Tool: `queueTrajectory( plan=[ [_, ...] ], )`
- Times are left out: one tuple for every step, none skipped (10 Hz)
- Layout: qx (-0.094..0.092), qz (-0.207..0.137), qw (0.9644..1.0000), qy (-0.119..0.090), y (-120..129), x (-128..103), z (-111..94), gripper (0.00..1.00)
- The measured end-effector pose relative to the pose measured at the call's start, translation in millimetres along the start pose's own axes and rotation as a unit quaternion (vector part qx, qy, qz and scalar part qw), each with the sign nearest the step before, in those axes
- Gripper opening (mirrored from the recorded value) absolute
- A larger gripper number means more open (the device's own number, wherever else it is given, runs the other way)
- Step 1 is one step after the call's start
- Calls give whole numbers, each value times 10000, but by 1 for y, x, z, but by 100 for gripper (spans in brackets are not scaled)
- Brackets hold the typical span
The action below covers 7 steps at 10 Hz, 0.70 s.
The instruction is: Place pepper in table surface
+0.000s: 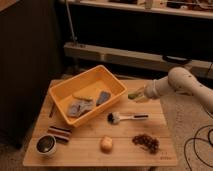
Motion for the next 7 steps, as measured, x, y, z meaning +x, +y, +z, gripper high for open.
queueTrajectory(
  plan=[
    [-64, 102, 9999, 68, -4, 11, 14, 2],
    [-155, 181, 9996, 119, -7, 19, 28, 4],
    [-258, 276, 9991, 164, -10, 29, 40, 12],
    [-320, 376, 9986, 202, -14, 37, 49, 23],
    [-377, 427, 9981, 235, -15, 41, 54, 32],
    [-385, 470, 9978, 260, -18, 42, 58, 40],
    [-447, 516, 9972, 313, -20, 45, 64, 52]
  ],
)
